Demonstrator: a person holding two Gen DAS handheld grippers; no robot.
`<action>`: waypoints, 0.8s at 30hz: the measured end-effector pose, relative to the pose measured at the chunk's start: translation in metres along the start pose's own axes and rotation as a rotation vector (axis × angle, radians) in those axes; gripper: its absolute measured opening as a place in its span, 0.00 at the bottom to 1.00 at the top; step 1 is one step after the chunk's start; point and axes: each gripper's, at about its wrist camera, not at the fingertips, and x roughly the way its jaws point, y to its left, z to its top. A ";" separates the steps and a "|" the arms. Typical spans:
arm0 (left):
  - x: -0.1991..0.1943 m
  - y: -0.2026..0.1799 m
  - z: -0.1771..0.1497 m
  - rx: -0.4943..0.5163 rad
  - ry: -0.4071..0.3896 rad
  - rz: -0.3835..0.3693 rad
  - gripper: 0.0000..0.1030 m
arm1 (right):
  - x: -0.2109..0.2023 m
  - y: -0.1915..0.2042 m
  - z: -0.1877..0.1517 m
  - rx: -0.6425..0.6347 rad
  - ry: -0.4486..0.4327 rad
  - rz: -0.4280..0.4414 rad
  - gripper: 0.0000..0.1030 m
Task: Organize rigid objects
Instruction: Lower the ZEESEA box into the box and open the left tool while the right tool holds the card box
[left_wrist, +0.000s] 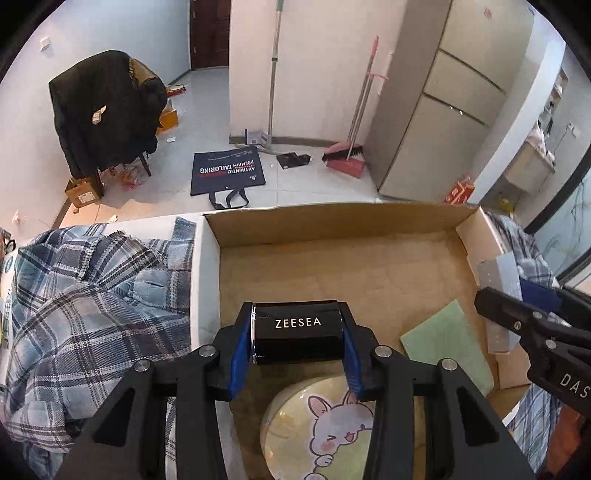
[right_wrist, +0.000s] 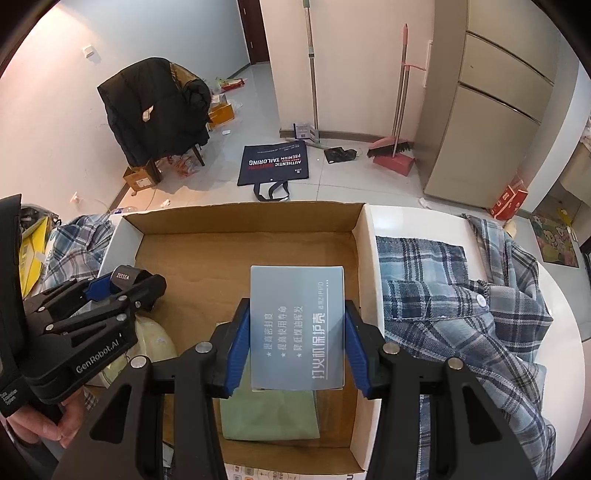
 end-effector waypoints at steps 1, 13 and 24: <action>0.000 -0.001 0.000 0.005 0.000 0.007 0.43 | 0.001 0.000 0.000 -0.001 0.002 -0.001 0.44; -0.035 0.002 0.003 -0.028 -0.135 -0.023 0.81 | 0.017 0.007 -0.002 -0.030 0.039 0.001 0.44; -0.075 0.013 0.006 -0.077 -0.365 0.035 0.83 | 0.027 0.013 -0.008 -0.054 0.077 0.005 0.44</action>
